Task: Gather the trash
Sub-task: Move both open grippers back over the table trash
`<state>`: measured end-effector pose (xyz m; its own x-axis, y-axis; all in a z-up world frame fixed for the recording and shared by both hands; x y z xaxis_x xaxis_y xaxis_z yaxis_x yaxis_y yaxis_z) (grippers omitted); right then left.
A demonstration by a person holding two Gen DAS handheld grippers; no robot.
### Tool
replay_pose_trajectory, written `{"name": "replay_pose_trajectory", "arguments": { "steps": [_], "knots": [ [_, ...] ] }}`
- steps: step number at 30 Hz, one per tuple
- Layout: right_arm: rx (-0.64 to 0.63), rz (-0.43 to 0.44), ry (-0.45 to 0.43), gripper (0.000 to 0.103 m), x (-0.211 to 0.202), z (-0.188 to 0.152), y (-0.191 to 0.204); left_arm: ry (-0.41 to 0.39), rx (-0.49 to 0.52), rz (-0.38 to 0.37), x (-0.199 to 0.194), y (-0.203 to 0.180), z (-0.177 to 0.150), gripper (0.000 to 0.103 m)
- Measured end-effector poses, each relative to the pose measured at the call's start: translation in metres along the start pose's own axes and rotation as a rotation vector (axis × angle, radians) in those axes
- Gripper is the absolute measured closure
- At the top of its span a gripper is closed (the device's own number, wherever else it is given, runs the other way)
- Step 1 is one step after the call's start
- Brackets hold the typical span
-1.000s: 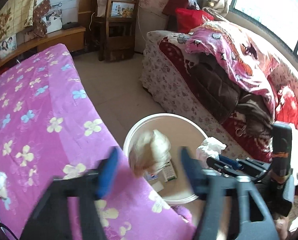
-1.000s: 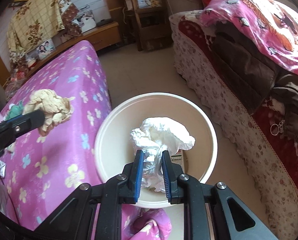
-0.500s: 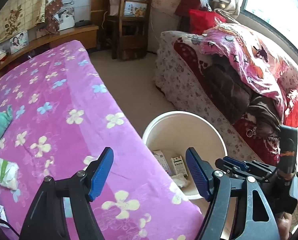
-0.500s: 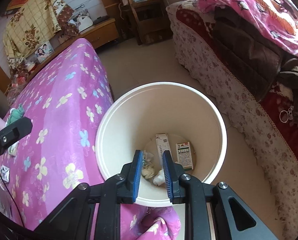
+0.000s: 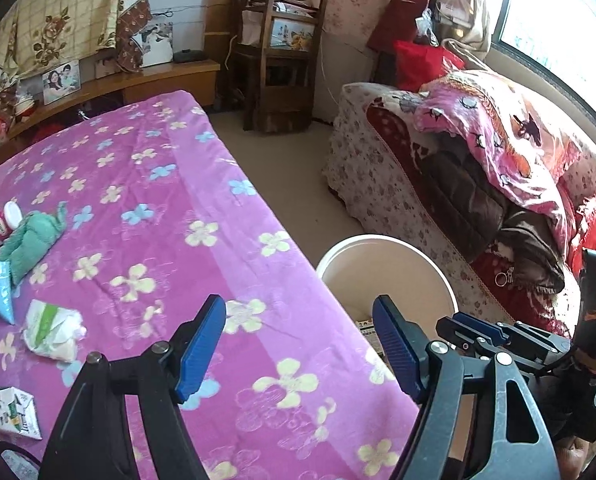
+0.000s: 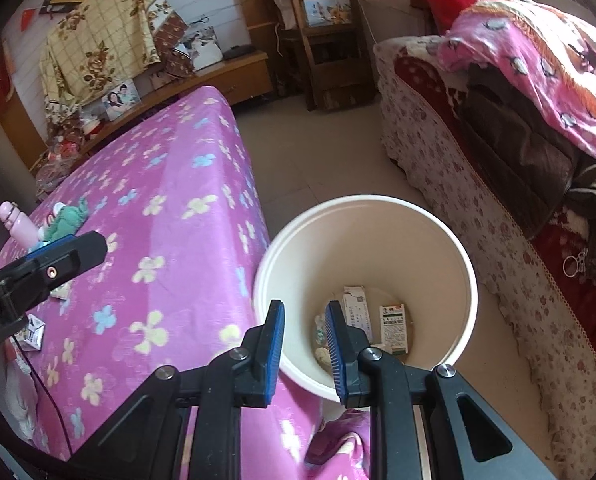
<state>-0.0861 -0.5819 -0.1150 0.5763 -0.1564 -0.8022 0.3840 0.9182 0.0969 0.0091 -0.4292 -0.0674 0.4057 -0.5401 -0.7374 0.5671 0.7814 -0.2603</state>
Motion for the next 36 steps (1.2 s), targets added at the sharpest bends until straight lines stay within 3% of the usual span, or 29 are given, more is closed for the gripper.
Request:
{"name": "replay_pose_trajectory", "arguments": {
  "steps": [3,4,5,7,15,23,36],
  "knots": [
    [-0.006,0.013,-0.009,0.077,-0.005,0.002,0.009,-0.011,-0.009,0.008,-0.008,0.009,-0.001,0.022],
    [-0.008,0.018,-0.012,0.069,-0.006,0.003,0.012,-0.014,-0.017,0.01,-0.011,0.014,-0.001,0.02],
    [-0.011,0.02,-0.016,0.046,-0.007,0.004,0.015,-0.016,-0.023,0.01,-0.013,0.017,-0.001,0.02],
    [-0.021,0.03,-0.034,0.015,-0.01,0.006,0.022,-0.015,-0.037,0.012,-0.018,0.025,-0.002,0.019],
    [-0.066,0.017,-0.045,0.016,-0.019,0.011,0.048,-0.039,-0.069,0.036,-0.04,0.053,-0.005,0.019],
    [-0.128,0.064,-0.03,0.016,-0.015,0.01,0.09,-0.068,-0.066,0.131,-0.064,0.09,-0.018,0.019],
    [-0.248,0.113,-0.022,0.016,-0.012,0.008,0.158,0.008,-0.188,0.165,-0.079,0.162,-0.088,0.019]
  ]
}}
Point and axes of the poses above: each gripper's, at about its wrist camera, not at the fingertips, and x roughly the way its jaws point, y to its left, z to its top, the point moved 7 cm from there along x, roughly the way its jaws point, and after that the axes turned 7 degrees about -x, right-handed, at the moved point
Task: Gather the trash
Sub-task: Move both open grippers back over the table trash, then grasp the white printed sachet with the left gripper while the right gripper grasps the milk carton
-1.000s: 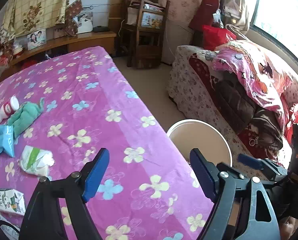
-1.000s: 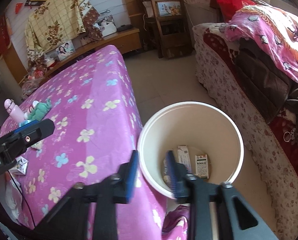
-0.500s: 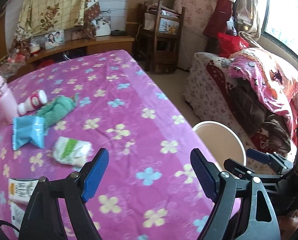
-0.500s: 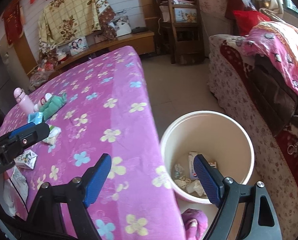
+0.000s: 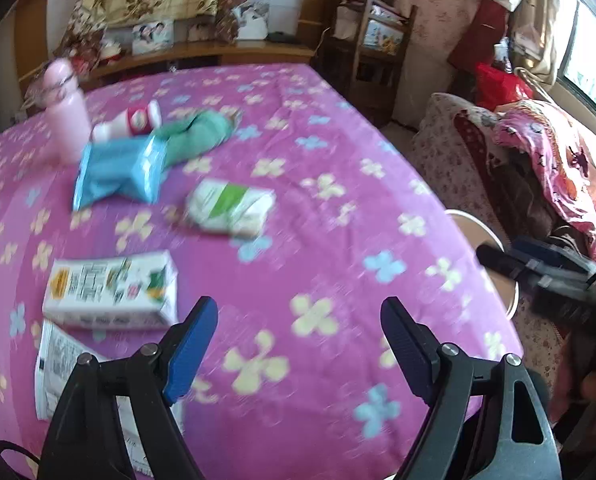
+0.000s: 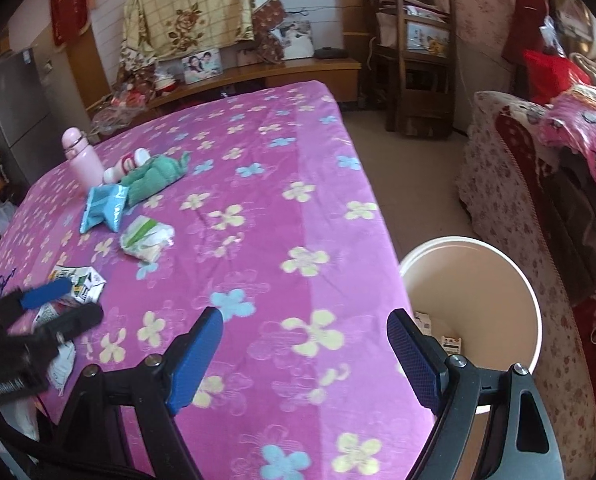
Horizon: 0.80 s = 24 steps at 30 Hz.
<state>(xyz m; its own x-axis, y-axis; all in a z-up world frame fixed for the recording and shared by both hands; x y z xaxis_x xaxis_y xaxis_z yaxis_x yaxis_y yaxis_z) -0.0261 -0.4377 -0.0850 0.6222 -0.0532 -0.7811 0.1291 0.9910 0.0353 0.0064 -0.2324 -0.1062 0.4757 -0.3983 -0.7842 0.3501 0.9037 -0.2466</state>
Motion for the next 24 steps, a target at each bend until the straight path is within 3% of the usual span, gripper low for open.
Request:
{"name": "replay_pose_trajectory", "arguments": {
  "steps": [10,15,19,24],
  "knots": [
    [-0.075,0.09,0.012,0.016,0.004,0.009,0.059,0.12,-0.063,-0.009,-0.008,0.079,-0.045,0.019],
    [-0.11,0.128,0.027,0.016,0.013,0.012,0.088,0.156,-0.094,0.039,-0.031,0.139,-0.064,0.019],
    [-0.115,0.2,0.048,0.016,0.021,0.013,0.114,0.148,-0.109,0.088,-0.057,0.186,-0.064,0.019],
    [-0.188,0.286,0.083,0.016,0.035,0.013,0.163,0.125,-0.19,0.065,-0.087,0.219,-0.054,0.019]
  ]
}}
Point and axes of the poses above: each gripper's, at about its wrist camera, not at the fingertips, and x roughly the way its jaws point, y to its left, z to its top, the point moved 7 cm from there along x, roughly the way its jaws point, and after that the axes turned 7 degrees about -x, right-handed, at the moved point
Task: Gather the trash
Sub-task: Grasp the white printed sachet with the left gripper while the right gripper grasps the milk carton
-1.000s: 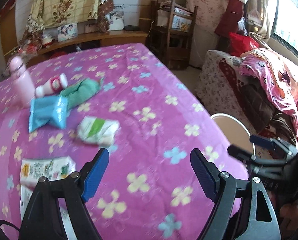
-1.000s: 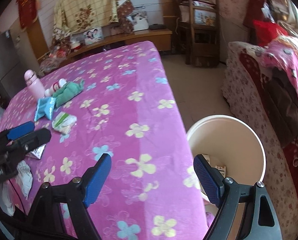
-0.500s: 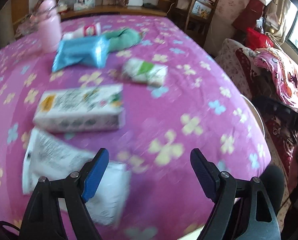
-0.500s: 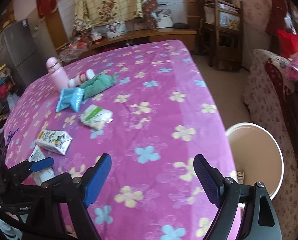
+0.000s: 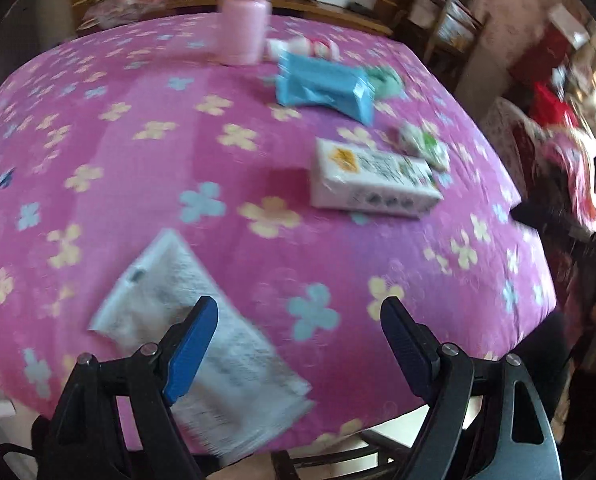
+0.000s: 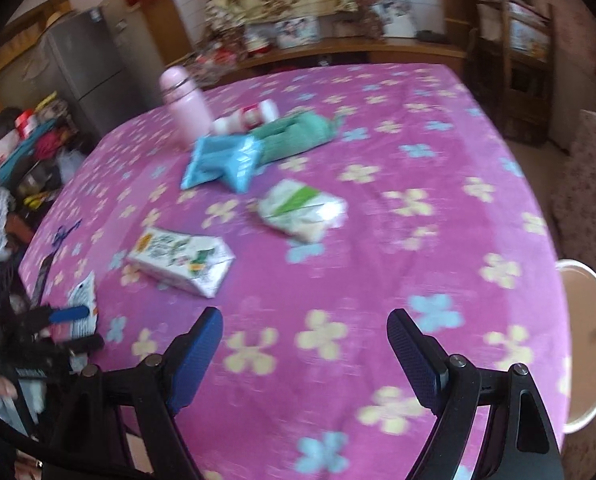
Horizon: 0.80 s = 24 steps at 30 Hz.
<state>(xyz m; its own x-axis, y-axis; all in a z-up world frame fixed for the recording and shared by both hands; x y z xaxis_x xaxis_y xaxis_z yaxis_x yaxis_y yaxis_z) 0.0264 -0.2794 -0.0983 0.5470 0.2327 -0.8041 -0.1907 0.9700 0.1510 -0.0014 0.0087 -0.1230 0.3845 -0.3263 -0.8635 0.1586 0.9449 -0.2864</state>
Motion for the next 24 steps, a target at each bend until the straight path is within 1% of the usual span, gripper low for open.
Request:
{"name": "replay_pose_trajectory", "arguments": {
  "steps": [2,3,5,7,9,13,15,17,19,22,24],
  "knots": [
    [-0.029,0.03,0.006,0.016,0.005,0.003,0.015,-0.011,-0.029,-0.001,-0.011,0.007,0.002,0.019],
    [-0.051,0.052,0.009,0.016,0.009,0.007,0.025,-0.01,-0.06,0.016,-0.017,0.013,0.0,0.019],
    [-0.078,0.068,0.011,0.016,0.014,0.012,0.036,-0.015,-0.107,0.044,-0.022,0.023,-0.001,0.019],
    [-0.118,0.096,0.016,0.016,0.02,0.019,0.048,-0.065,-0.172,0.124,-0.031,0.039,-0.005,0.019],
    [-0.159,0.108,0.018,0.016,0.026,0.027,0.056,-0.087,-0.23,0.167,-0.036,0.05,-0.011,0.019],
    [-0.237,0.175,0.027,0.016,0.04,0.043,0.073,-0.105,-0.342,0.198,-0.028,0.064,-0.018,0.019],
    [-0.288,0.211,0.042,0.016,0.05,0.05,0.082,-0.112,-0.392,0.226,-0.021,0.069,-0.02,0.019],
    [-0.356,0.251,0.069,0.016,0.062,0.056,0.092,-0.113,-0.42,0.247,-0.014,0.073,-0.021,0.019],
    [-0.414,0.265,0.087,0.016,0.07,0.057,0.098,-0.112,-0.439,0.249,-0.006,0.072,-0.02,0.019],
    [-0.51,0.28,0.106,0.016,0.084,0.058,0.11,-0.103,-0.433,0.274,0.006,0.069,-0.017,0.019],
    [-0.564,0.302,0.127,0.016,0.094,0.058,0.118,-0.087,-0.435,0.273,0.014,0.068,-0.017,0.019]
  ]
}}
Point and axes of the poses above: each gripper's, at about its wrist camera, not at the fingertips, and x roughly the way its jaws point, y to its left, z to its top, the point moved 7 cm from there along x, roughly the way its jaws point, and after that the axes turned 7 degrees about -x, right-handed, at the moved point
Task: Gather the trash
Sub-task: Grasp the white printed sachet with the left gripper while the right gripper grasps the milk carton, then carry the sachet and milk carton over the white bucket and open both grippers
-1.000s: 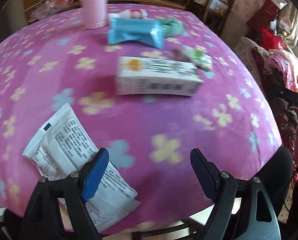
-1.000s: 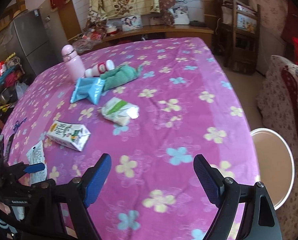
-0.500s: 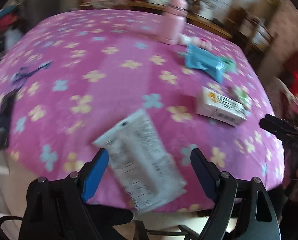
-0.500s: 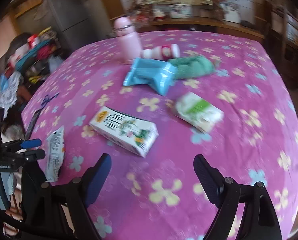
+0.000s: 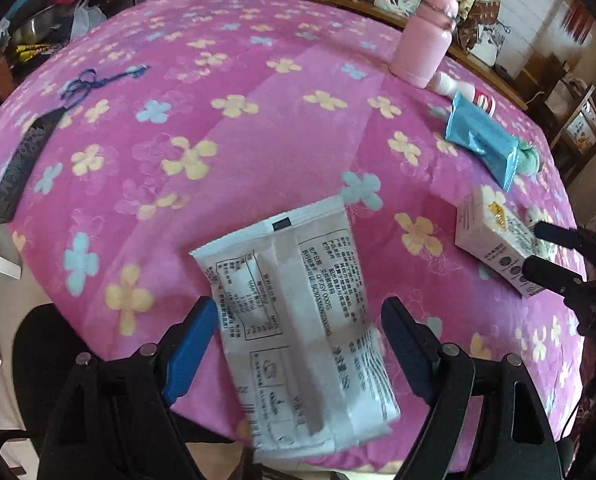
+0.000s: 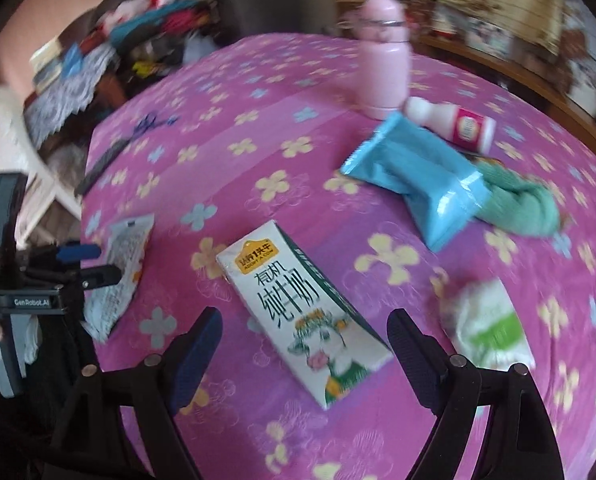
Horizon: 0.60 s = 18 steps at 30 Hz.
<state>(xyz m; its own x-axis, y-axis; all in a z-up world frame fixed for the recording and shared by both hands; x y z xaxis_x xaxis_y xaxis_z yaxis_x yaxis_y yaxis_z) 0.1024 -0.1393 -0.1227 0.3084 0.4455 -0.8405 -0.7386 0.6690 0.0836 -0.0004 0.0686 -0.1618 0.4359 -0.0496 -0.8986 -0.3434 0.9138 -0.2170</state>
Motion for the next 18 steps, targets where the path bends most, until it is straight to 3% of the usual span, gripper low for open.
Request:
{"name": "replay_pose_trajectory", "arguments": {
  "steps": [4,8,9,10,11,18],
  "knots": [
    [-0.059,-0.024,0.054,0.016,0.024,0.005,0.0,-0.004,0.022,0.015,0.007,-0.007,0.002,0.016],
    [-0.017,-0.066,0.06,0.018,0.036,0.002,-0.002,-0.003,0.049,0.036,0.009,-0.013,0.003,0.017],
    [-0.009,-0.069,0.053,0.021,0.035,0.0,-0.001,-0.002,0.062,0.029,0.01,-0.016,0.001,0.017],
    [-0.003,-0.075,0.048,0.032,0.034,-0.002,0.002,0.002,0.08,0.014,0.009,-0.022,-0.001,0.017],
    [0.01,-0.092,0.041,0.041,0.031,-0.007,0.005,0.001,0.089,0.005,0.009,-0.025,-0.002,0.024],
    [0.234,-0.151,-0.026,0.043,-0.006,-0.044,-0.001,0.031,0.17,-0.1,0.007,-0.071,-0.014,0.036]
  ]
}}
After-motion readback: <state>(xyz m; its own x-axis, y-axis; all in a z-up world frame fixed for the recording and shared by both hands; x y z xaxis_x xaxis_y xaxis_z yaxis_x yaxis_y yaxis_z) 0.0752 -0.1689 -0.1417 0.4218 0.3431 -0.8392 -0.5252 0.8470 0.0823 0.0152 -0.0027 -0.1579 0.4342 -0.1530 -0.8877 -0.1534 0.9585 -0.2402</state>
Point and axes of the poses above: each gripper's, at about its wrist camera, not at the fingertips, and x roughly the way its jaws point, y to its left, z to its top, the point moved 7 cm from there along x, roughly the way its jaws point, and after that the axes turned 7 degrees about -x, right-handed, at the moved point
